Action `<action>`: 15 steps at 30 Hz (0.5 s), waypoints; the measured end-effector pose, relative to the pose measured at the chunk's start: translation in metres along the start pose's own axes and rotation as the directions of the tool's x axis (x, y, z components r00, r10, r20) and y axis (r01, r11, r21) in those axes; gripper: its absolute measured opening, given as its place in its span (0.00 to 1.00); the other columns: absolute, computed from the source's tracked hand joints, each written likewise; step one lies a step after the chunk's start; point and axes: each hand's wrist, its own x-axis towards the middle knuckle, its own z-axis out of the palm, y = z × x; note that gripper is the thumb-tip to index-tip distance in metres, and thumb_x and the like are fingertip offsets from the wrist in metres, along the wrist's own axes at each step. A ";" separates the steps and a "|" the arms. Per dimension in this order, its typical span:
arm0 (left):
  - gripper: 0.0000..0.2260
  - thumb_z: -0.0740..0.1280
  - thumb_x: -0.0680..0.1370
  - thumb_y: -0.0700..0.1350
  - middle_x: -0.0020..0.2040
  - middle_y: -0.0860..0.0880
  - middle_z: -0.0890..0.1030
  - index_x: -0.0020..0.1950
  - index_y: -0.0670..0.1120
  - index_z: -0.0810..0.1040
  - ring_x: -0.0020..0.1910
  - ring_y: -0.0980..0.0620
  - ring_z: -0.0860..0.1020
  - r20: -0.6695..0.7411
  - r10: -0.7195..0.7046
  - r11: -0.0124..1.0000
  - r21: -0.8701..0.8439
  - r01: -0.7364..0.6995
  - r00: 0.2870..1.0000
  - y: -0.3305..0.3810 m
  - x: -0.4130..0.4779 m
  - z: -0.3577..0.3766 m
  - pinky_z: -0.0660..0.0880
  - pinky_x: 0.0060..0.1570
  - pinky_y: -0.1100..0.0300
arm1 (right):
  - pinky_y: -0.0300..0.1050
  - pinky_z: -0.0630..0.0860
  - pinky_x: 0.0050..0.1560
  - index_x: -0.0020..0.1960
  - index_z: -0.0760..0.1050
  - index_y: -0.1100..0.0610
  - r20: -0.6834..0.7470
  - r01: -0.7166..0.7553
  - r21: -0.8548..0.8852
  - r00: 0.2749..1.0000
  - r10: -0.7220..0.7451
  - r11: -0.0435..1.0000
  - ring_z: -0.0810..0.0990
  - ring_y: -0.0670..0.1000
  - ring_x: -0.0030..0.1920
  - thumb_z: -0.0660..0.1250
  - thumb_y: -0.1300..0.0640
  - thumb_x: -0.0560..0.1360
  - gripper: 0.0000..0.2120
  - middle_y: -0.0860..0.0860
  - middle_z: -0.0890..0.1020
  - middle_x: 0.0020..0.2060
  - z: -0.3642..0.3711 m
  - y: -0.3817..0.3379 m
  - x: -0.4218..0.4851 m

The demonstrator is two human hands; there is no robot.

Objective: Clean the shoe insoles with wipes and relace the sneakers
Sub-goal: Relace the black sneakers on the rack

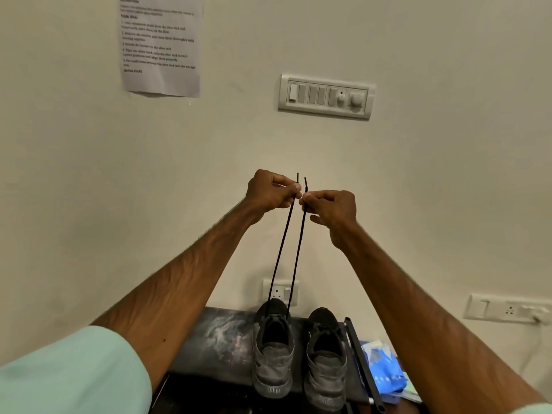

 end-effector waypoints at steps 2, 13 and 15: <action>0.08 0.76 0.76 0.44 0.43 0.45 0.87 0.52 0.41 0.86 0.41 0.51 0.85 0.033 0.009 1.000 0.005 -0.009 0.999 0.003 0.002 0.003 0.83 0.44 0.58 | 0.52 0.83 0.50 0.44 0.85 0.59 -0.031 -0.006 0.002 0.999 0.006 1.000 0.87 0.52 0.44 0.74 0.60 0.75 0.03 0.54 0.87 0.41 -0.001 0.002 0.001; 0.08 0.77 0.74 0.44 0.44 0.46 0.87 0.51 0.43 0.87 0.44 0.52 0.84 0.114 0.023 0.993 0.116 -0.036 0.993 0.017 0.007 0.012 0.81 0.40 0.61 | 0.42 0.79 0.42 0.43 0.86 0.57 -0.076 0.087 -0.122 0.992 -0.097 0.989 0.87 0.47 0.38 0.75 0.58 0.75 0.03 0.50 0.87 0.37 -0.012 0.002 0.003; 0.08 0.77 0.75 0.44 0.46 0.47 0.87 0.52 0.43 0.87 0.48 0.53 0.85 0.156 0.016 0.990 0.134 -0.038 0.988 0.020 0.007 0.011 0.78 0.37 0.64 | 0.41 0.78 0.41 0.43 0.86 0.57 -0.063 0.119 -0.171 0.989 -0.131 0.978 0.87 0.46 0.38 0.75 0.59 0.75 0.03 0.49 0.87 0.37 -0.015 0.002 0.002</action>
